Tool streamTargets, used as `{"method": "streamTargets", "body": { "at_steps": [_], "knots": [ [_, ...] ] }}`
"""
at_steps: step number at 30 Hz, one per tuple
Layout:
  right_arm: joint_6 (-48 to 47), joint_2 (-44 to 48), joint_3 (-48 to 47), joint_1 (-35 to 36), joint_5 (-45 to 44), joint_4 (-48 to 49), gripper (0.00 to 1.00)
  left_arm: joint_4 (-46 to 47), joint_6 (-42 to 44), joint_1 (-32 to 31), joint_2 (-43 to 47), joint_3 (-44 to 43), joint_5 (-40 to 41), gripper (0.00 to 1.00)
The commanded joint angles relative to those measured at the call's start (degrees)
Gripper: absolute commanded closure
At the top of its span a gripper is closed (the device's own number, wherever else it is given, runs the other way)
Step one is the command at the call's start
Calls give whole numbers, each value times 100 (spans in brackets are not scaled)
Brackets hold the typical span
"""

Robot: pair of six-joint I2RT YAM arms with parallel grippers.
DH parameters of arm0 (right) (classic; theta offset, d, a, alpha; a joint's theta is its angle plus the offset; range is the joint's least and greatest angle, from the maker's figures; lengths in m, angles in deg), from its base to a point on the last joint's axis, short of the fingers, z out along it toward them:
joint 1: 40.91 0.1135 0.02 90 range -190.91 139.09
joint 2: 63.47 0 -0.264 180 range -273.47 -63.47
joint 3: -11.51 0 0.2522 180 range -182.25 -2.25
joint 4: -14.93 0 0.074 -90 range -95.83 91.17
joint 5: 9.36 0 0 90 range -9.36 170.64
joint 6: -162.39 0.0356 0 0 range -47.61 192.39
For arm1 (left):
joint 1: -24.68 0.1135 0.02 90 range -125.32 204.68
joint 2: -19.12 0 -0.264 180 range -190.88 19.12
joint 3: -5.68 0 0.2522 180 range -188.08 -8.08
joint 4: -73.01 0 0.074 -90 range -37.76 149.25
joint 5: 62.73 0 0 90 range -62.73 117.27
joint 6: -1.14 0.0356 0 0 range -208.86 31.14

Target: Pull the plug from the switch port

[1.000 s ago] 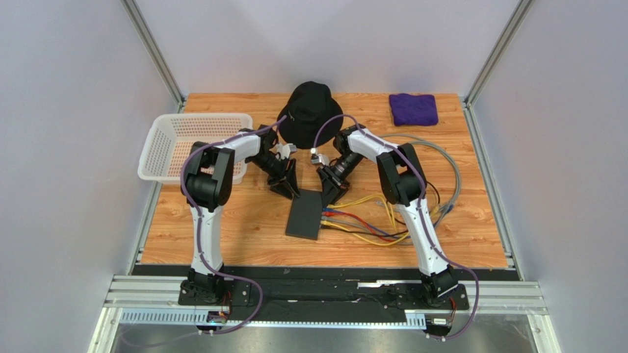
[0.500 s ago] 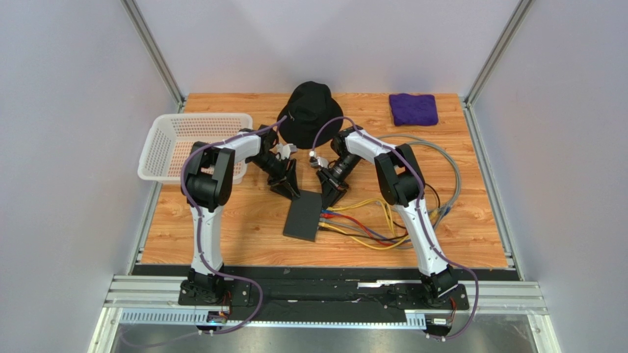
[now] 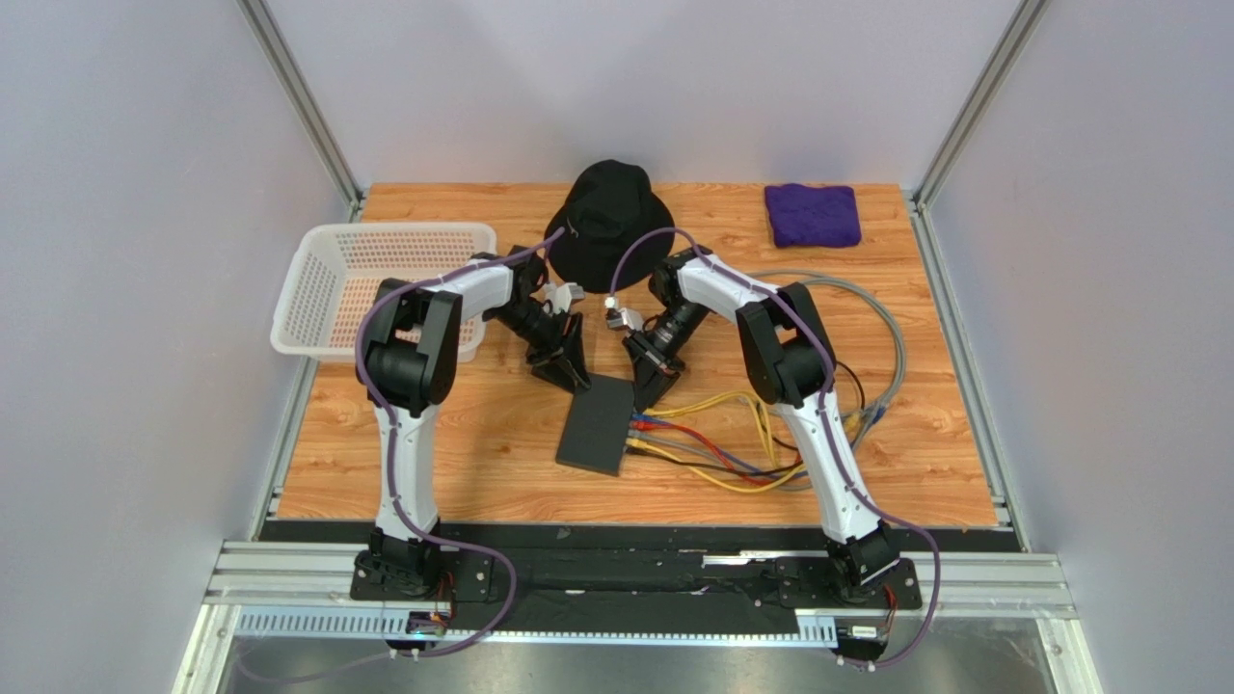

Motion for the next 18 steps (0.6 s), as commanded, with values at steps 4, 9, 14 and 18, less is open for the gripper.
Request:
{"method": "streamTargets", "body": {
  "at_steps": [4,9,14,18],
  "knots": [
    [-599,-328,417,-120,-1513,-75,100,218,196,-37,-311,-20,556,51],
    [-590,-363,382,-155,-1232,-171,100,210,213,-28,-337,-29,556,51],
    [-511,-363,286,-261,-896,-215,100,166,205,-28,-363,-72,539,51],
    [-458,74,294,-419,-1038,-5,100,131,222,-19,-390,-108,521,51]
  ]
}}
